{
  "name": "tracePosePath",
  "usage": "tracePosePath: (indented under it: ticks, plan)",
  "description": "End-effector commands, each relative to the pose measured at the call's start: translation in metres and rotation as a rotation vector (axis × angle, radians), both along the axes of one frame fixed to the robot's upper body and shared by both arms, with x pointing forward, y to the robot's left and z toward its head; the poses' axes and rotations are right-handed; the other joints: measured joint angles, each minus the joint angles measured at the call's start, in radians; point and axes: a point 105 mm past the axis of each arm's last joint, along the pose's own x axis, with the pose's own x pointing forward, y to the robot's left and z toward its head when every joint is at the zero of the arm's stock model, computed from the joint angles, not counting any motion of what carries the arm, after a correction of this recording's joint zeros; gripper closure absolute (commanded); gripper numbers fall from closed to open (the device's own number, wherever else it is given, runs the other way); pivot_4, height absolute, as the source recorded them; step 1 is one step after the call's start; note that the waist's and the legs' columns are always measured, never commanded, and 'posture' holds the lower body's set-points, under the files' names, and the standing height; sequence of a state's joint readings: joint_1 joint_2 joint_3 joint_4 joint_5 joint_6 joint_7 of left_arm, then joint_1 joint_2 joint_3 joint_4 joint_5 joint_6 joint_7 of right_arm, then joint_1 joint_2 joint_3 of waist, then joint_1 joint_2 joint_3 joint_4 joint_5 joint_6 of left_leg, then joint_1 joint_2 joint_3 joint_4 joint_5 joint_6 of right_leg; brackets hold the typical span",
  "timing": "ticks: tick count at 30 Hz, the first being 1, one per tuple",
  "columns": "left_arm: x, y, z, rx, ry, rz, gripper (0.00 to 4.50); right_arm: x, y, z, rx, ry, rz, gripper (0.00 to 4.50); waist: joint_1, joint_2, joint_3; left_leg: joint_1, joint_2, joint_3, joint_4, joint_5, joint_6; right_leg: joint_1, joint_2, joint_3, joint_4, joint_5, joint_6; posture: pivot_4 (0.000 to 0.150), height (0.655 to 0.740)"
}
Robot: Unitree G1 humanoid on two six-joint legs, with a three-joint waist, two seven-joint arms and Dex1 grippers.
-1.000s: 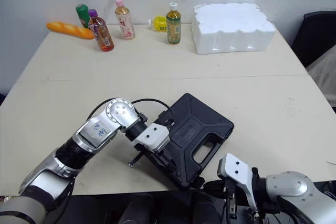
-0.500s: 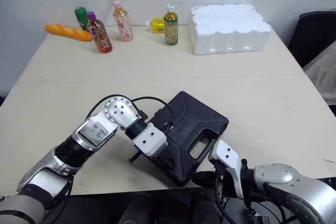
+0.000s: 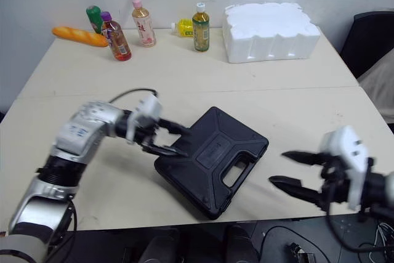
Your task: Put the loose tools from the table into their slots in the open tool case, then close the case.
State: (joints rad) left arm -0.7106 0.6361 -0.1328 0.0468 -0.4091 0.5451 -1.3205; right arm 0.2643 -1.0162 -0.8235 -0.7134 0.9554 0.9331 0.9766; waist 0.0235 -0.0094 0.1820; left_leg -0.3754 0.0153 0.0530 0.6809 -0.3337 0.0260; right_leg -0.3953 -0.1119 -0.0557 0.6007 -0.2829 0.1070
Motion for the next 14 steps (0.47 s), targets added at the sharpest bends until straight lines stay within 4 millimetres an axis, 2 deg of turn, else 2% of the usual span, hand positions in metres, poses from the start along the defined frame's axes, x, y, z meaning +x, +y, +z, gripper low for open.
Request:
tracePosePath:
  ticks: [1,2,4,7,9,14]
  plan:
    - [-0.009,0.028,0.020,-0.085,0.045,0.069,0.08,-0.001,-0.021,0.018,-0.028,-0.051,-0.032,0.00,0.000,0.000,0.000,0.000,0.000,0.000,0.000,0.000,0.000,0.000,0.000,0.000,-0.001,0.000,0.000,0.150,0.7383]
    - [-0.021,0.054,0.027,-0.085,0.091,0.106,0.08,0.002,-0.036,0.026,-0.058,-0.079,-0.076,0.00,0.000,0.000,0.001,0.000,-0.001,0.001,0.000,0.000,0.000,0.000,-0.001,0.000,-0.002,0.000,0.000,0.150,0.7383]
    - [-0.040,0.083,0.035,-0.057,0.132,0.144,0.08,0.004,-0.055,0.035,-0.083,-0.100,-0.125,0.00,-0.015,-0.001,0.007,-0.001,-0.001,0.001,0.000,0.000,0.001,-0.001,-0.001,0.001,-0.002,0.000,0.000,0.150,0.7383]
    - [-0.050,0.104,0.034,0.005,0.104,0.225,0.08,0.007,-0.067,0.041,-0.075,-0.114,-0.137,0.00,-0.024,-0.005,0.009,-0.001,0.001,0.002,-0.002,-0.001,-0.001,-0.001,-0.001,0.002,-0.004,0.000,0.000,0.150,0.7383]
    - [-0.053,0.113,0.037,0.008,0.088,0.275,0.08,0.010,-0.072,0.043,-0.084,-0.129,-0.149,0.00,-0.018,0.000,0.011,0.001,0.000,0.002,-0.003,-0.002,-0.001,0.000,-0.003,0.002,-0.006,0.000,-0.001,0.150,0.7383]
    - [-0.056,0.138,0.041,0.008,0.025,0.395,0.08,0.021,-0.082,0.039,-0.105,-0.136,-0.157,0.00,-0.009,0.001,0.012,0.001,0.000,0.000,-0.008,-0.001,-0.005,-0.001,-0.006,0.003,-0.008,-0.001,-0.002,0.150,0.7383]
